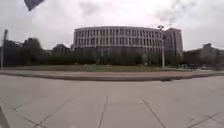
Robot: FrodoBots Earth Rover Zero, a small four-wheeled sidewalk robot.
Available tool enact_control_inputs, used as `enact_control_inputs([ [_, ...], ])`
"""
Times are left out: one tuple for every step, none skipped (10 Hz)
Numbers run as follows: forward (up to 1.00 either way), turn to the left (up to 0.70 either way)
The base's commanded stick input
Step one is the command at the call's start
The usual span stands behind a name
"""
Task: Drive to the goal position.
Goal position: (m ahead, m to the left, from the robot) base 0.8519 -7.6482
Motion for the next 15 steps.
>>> enact_control_inputs([
  [0.0, -0.7],
  [0.0, -0.7],
  [0.0, -0.7],
  [0.0, -0.7],
  [0.0, -0.7],
  [0.0, -0.7],
  [0.0, -0.7],
  [0.0, -0.7],
  [0.0, -0.7],
  [0.0, -0.7],
  [0.0, -0.7],
  [0.0, -0.7],
  [0.0, -0.7],
  [0.0, -0.7],
  [0.0, -0.7],
])
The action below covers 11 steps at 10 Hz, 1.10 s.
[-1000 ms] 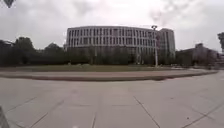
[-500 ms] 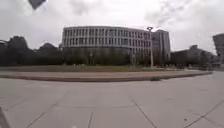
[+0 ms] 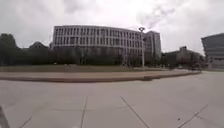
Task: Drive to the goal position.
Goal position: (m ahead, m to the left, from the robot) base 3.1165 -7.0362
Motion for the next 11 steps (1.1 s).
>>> enact_control_inputs([
  [0.0, -0.7],
  [0.0, -0.7],
  [0.0, -0.7],
  [0.0, -0.7],
  [0.0, -0.7],
  [0.0, -0.7],
  [0.0, -0.7],
  [0.0, -0.7],
  [0.0, -0.7],
  [0.0, -0.7],
  [0.0, -0.7],
])
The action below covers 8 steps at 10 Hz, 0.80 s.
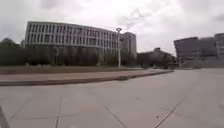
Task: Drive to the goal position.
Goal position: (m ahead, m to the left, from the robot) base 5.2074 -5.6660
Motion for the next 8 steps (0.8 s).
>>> enact_control_inputs([
  [0.0, -0.7],
  [0.0, -0.7],
  [0.0, -0.7],
  [0.0, -0.7],
  [0.0, -0.7],
  [0.0, -0.7],
  [0.0, -0.7],
  [0.0, -0.7],
])
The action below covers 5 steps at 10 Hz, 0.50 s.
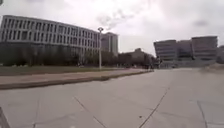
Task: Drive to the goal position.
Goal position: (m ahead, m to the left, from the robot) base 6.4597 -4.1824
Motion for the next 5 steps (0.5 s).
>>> enact_control_inputs([
  [0.0, -0.7],
  [0.0, -0.7],
  [0.0, -0.7],
  [0.0, -0.7],
  [0.0, -0.7],
])
